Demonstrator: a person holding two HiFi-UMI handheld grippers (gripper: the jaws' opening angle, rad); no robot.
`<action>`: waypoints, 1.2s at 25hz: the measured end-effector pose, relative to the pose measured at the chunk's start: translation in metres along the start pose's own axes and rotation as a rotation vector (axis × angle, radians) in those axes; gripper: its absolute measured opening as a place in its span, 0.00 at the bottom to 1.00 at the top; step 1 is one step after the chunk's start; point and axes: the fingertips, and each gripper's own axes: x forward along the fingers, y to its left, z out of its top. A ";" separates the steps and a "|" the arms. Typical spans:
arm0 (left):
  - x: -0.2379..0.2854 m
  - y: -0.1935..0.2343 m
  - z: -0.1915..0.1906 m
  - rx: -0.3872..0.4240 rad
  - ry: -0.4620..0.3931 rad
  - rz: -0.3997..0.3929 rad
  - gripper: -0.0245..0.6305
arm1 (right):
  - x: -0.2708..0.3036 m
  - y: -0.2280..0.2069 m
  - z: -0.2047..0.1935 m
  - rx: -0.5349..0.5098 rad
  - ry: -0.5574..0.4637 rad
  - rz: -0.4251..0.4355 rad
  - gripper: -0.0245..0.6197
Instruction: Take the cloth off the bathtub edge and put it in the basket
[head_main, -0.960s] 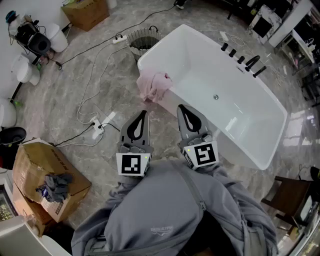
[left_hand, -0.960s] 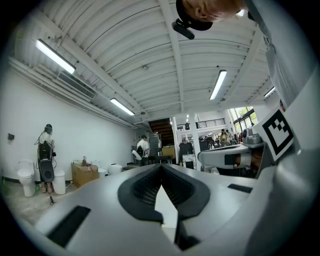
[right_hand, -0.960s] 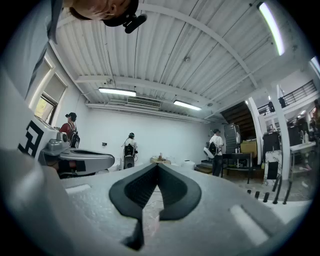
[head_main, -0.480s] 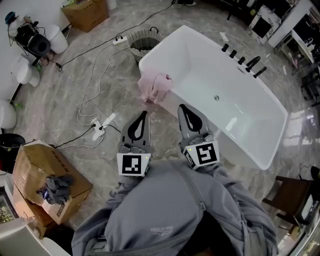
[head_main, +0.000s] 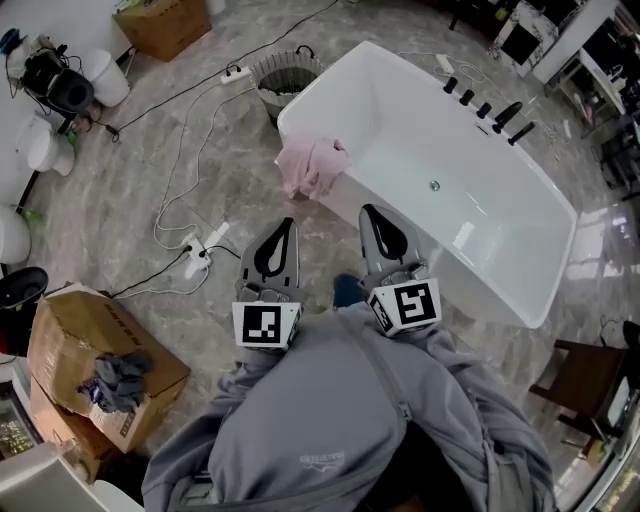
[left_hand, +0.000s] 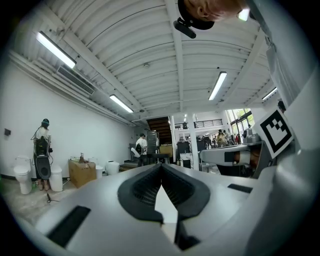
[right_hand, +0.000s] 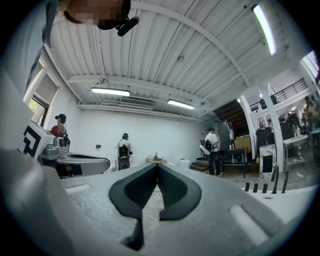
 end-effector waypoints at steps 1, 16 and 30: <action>0.001 0.002 -0.002 -0.002 0.002 0.001 0.05 | 0.003 -0.003 -0.001 0.002 -0.001 -0.005 0.04; 0.124 0.068 -0.013 -0.013 -0.019 0.064 0.05 | 0.140 -0.062 -0.008 -0.014 -0.023 0.094 0.04; 0.275 0.133 -0.024 -0.001 0.013 0.137 0.05 | 0.294 -0.151 -0.023 -0.029 0.009 0.203 0.04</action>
